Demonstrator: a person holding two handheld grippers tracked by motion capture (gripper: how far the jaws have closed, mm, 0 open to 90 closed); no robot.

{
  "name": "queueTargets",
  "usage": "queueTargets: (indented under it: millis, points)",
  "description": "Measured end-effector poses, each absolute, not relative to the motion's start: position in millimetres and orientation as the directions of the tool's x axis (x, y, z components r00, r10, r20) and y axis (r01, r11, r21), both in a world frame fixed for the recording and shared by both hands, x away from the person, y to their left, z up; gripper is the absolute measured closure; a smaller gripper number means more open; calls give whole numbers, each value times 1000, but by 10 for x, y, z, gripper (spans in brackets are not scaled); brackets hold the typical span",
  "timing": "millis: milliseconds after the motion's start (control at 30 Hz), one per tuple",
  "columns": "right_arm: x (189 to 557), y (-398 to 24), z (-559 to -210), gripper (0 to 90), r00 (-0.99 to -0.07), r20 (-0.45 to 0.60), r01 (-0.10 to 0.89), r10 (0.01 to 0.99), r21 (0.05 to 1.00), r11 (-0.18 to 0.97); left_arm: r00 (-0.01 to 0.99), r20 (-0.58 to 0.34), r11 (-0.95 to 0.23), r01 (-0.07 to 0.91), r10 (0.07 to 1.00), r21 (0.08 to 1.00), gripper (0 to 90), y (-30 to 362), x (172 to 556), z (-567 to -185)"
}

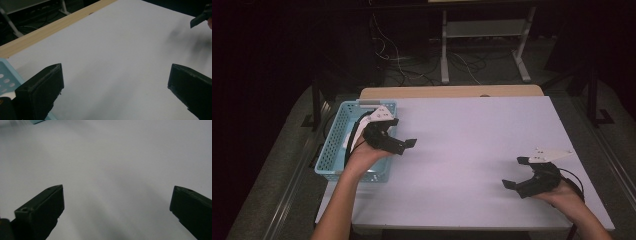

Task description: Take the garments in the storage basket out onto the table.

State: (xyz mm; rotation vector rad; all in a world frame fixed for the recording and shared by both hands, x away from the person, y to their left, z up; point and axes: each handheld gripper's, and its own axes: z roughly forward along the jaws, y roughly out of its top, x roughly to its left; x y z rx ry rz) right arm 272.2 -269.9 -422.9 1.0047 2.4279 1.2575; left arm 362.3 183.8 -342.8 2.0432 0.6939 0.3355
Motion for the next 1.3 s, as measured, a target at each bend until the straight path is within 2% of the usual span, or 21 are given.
queueTargets:
  millis: [1300]
  points:
    - [2734,-2709,-4254,0,-733,100,473,673,786,398,797,-30,-409,340,603,847,0,1795,3952,-3297]
